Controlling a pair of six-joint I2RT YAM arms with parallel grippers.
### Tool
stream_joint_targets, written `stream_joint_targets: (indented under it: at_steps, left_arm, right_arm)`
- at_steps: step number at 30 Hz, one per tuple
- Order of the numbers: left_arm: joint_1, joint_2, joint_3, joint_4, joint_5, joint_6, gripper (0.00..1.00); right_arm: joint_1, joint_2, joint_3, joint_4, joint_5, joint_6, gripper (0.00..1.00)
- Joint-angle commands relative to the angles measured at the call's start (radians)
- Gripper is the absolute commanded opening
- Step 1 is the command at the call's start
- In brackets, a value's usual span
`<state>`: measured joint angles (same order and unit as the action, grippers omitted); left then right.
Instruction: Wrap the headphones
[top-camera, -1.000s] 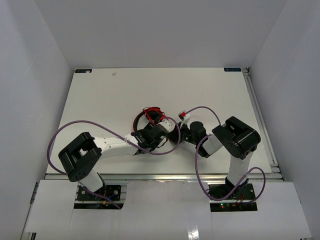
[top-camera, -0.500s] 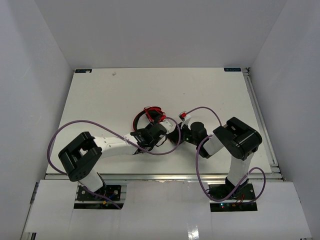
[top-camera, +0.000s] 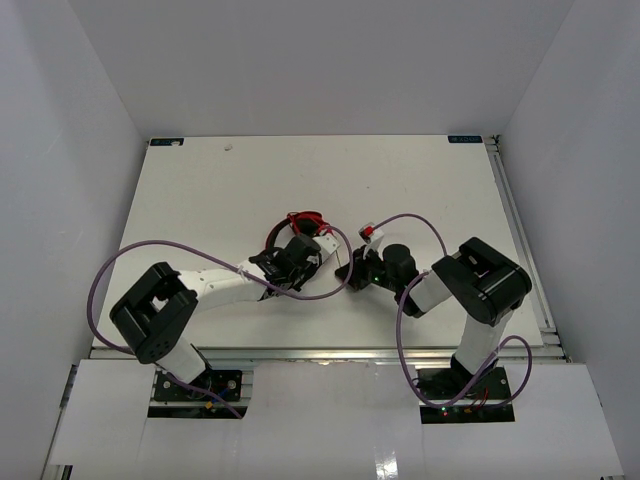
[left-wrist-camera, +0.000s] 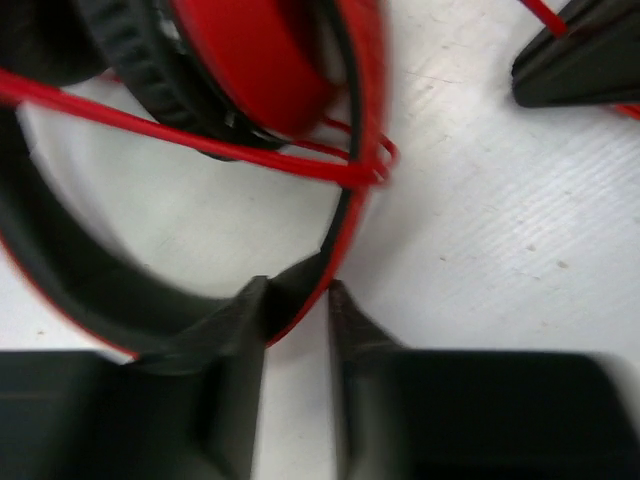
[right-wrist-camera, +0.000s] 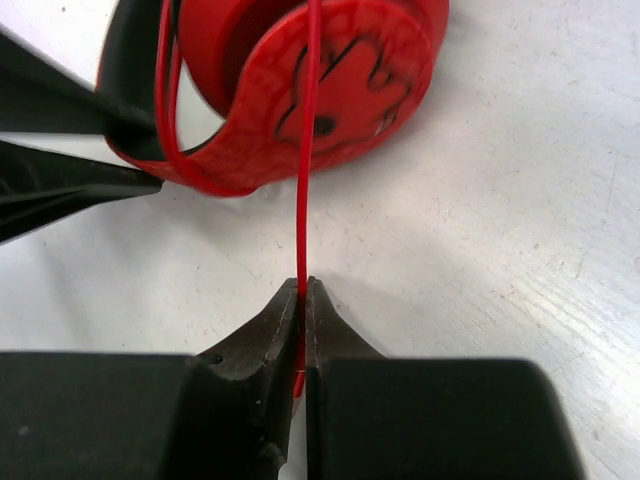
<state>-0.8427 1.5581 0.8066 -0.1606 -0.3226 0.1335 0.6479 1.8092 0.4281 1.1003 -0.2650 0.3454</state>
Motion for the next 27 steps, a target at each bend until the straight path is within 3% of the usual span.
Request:
stream_joint_targets:
  at_steps: [1, 2, 4, 5, 14, 20, 27]
  left_arm:
    - [0.007, -0.012, 0.028, -0.001, 0.054, -0.021, 0.2]
    - [0.007, -0.012, 0.029, -0.004, 0.058, -0.022, 0.19]
    - [0.008, -0.007, 0.045, -0.008, 0.067, -0.042, 0.03]
    - [0.008, -0.007, 0.049, -0.007, 0.071, -0.047, 0.0]
    - [0.007, -0.039, 0.091, -0.013, 0.125, -0.108, 0.0]
    - [0.015, -0.106, 0.093, -0.005, 0.189, -0.125, 0.0]
    - [0.077, -0.295, 0.023, 0.136, 0.521, -0.258, 0.0]
  right_arm:
    - [-0.005, -0.059, -0.023, -0.016, 0.009, -0.045, 0.08]
    - [-0.005, -0.07, -0.027, -0.017, 0.009, -0.045, 0.08]
    - [-0.005, -0.111, -0.048, -0.018, 0.007, -0.045, 0.08]
    - [-0.005, -0.124, -0.056, -0.022, 0.007, -0.046, 0.08]
    - [0.028, -0.365, -0.132, -0.113, 0.047, -0.096, 0.08]
    - [0.029, -0.413, -0.145, -0.141, 0.1, -0.1, 0.08]
    - [0.029, -0.437, -0.108, -0.213, 0.14, -0.103, 0.08]
